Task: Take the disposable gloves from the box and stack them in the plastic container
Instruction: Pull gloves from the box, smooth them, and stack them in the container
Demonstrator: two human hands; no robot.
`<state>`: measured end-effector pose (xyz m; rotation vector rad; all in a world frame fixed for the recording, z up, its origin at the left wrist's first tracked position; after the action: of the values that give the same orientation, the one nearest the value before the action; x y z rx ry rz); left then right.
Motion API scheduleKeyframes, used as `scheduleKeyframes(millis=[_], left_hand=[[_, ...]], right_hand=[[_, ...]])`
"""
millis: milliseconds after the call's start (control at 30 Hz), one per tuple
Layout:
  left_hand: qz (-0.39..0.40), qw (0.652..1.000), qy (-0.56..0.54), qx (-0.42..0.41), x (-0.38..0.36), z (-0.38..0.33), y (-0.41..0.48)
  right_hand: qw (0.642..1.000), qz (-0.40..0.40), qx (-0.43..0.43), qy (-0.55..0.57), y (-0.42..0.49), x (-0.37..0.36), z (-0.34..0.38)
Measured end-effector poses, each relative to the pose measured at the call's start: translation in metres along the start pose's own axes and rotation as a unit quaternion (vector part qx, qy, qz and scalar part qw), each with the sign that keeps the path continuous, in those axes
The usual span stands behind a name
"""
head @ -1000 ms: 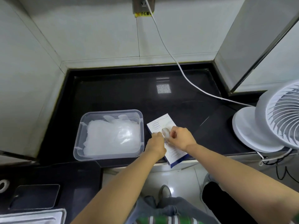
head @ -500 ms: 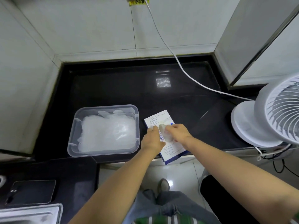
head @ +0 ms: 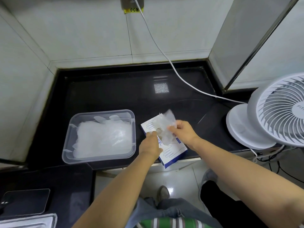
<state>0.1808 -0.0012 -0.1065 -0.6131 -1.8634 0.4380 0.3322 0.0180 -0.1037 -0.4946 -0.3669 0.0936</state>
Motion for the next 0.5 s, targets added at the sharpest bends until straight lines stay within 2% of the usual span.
scheduleKeyframes(millis=[167, 300, 367, 433, 500], left_hand=[[0.007, 1.0, 0.019, -0.011, 0.0, 0.001, -0.001], [0.023, 0.999, 0.038, -0.018, 0.001, 0.001, -0.002], [0.033, 0.999, 0.021, -0.02, 0.005, 0.002, -0.003], [0.025, 0.999, -0.024, -0.029, 0.015, 0.001, -0.005], [-0.004, 0.988, -0.146, -0.04, 0.028, 0.001, -0.008]], right_hand=[[0.99, -0.046, 0.072, 0.116, -0.007, 0.007, 0.021], [0.968, -0.074, 0.061, 0.233, -0.009, 0.012, 0.031], [0.963, -0.059, 0.056, 0.259, -0.007, 0.012, 0.036], [0.966, -0.033, 0.057, 0.252, -0.005, 0.01, 0.036], [0.968, -0.022, 0.05, 0.246, -0.004, 0.006, 0.032]])
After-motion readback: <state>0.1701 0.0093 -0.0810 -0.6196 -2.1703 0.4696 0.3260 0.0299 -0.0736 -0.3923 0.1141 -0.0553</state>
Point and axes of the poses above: each hand's wrist, its own y-axis towards the middle knuckle, its own x-axis out of the back of the hand, z = x × y, the point moved 5 cm from there along y, towards the middle knuckle, and after that the axes turned 7 degrees about z, right-handed, at the moved point
